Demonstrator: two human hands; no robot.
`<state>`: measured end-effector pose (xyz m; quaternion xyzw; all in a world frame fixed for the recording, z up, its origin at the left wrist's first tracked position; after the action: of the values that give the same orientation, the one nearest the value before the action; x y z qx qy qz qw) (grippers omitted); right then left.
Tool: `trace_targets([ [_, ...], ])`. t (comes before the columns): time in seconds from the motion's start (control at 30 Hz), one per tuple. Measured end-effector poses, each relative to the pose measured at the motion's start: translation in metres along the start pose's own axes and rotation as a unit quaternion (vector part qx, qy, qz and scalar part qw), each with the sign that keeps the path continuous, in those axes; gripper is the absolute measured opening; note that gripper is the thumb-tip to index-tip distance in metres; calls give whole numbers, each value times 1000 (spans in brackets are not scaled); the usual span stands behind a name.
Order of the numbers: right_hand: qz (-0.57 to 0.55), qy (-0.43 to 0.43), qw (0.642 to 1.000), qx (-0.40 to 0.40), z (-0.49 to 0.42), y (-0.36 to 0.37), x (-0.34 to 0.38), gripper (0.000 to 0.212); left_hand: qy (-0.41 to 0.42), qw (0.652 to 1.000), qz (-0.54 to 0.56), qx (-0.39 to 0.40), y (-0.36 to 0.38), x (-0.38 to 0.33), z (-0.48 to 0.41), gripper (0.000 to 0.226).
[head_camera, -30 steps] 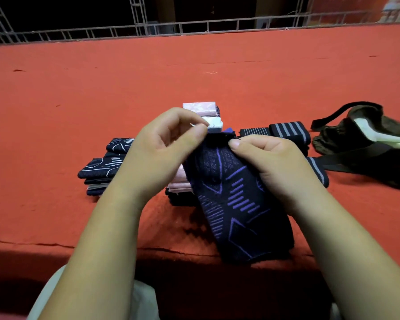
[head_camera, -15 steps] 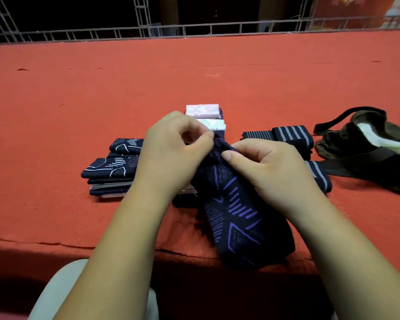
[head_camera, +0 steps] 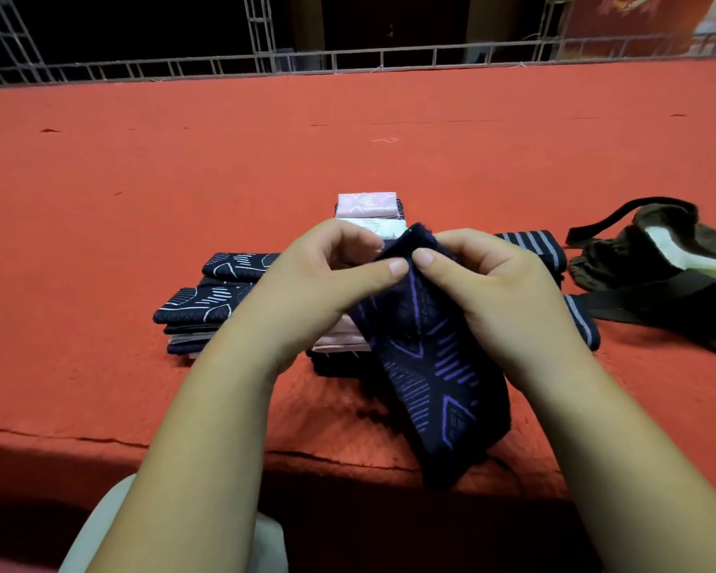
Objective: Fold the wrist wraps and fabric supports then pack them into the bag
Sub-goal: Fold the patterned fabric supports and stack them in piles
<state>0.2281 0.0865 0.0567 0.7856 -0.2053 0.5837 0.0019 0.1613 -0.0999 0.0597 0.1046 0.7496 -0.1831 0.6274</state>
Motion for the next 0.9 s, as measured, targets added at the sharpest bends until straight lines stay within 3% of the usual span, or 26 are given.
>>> trace_targets([
  [0.17, -70, 19, 997, -38, -4, -15, -2, 8, -38, 998, 45, -5, -4, 11, -3, 29],
  [0.4, -32, -17, 997, -74, -6, -30, -1, 8, 80, 972, 205, -87, -3, 3, -12, 26],
  [0.53, -23, -38, 996, -75, -11, -33, -3, 9, 66, 961, 253, -91, 4, 3, -11, 25],
  [0.6, -33, -36, 996, -74, -12, -33, -5, 5, 22, 974, 216, -59, 8, 9, -10, 24],
  [0.73, -53, -20, 995, -88, -15, -37, -18, 7, -21, 999, 38, -18, 11, 24, -9, 14],
  [0.9, -45, 28, 998, -34, -15, -40, -32, 15, -24, 999, 36, -27, 17, 22, -6, 8],
])
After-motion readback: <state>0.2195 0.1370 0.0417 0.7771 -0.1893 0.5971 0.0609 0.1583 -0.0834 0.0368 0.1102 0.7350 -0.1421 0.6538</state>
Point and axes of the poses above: each hand's wrist, its own z-axis away from the middle knuckle, its own y-axis out of the palm, x = y × z, the point moved 6 cm from there along -z, towards the middle knuckle, and after that the axes turned 6 degrees about z, right-handed, at the moved point
